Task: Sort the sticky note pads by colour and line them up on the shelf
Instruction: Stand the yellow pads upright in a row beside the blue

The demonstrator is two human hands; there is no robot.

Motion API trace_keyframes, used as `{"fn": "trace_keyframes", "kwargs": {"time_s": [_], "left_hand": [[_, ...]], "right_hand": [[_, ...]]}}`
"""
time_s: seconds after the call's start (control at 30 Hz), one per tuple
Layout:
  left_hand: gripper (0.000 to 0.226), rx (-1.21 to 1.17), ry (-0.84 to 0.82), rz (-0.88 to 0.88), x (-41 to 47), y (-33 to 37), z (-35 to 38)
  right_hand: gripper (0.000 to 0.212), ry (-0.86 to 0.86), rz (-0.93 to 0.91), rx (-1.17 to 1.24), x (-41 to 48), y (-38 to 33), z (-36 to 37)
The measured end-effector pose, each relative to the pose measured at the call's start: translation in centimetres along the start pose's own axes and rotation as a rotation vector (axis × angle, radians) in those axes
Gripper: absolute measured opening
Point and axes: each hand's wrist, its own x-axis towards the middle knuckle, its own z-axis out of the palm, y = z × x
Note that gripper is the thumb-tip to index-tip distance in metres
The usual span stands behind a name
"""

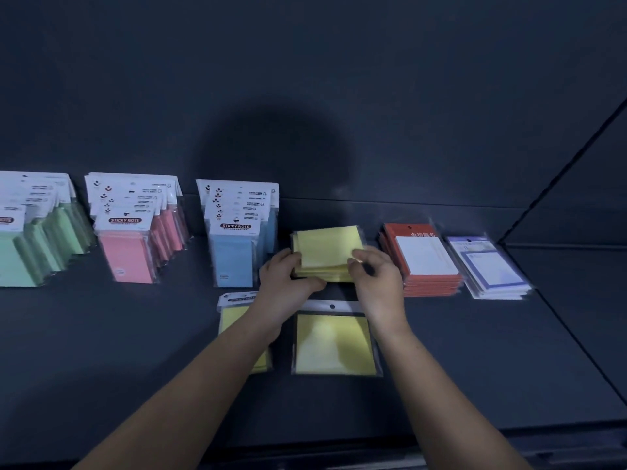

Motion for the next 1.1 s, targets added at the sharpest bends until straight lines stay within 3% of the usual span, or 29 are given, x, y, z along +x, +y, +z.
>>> {"fn": "trace_keyframes", "kwargs": {"time_s": [0.13, 0.23, 0.33, 0.5, 0.67, 0.9, 1.1], "left_hand": [[0.051, -0.479, -0.076, -0.129, -1.0, 0.5, -0.7], [0.03, -0.713, -0.098, -0.038, -2.0, 0.6, -1.5], [0.012, -0.832, -0.035, -0.032, -2.5, 0.3, -1.8], [0.019, -0.518, 0.066, 0.052, -2.9, -0.5, -1.7], [0.033, -0.117, 0.001, 0.165, -4.2, -1.8, -0.7], [0.043, 0.435, 0.034, 0.273, -5.0, -1.7, 0.3], [0.046, 0.688, 0.013, 0.268, -5.1, -1.7, 0.9]], "right_hand": [[0.022, 0.143, 0.059, 0.333, -0.8, -0.4, -0.3], [0.031, -0.017, 0.244, 0.745, -1.3, -0.4, -1.5], [0.034, -0.155, 0.315, 0.825, -2.1, 0.3, -2.7], [0.043, -0.492, 0.212, 0.764, -4.2, 1.9, -4.0], [0.027, -0.255, 0.031, 0.368, -4.4, 3.0, -4.1], [0.03, -0.194, -0.135, -0.229, -5.0, 3.3, -4.1], [0.036, -0.172, -0.161, -0.565, -5.5, 2.6, -3.3]]}}
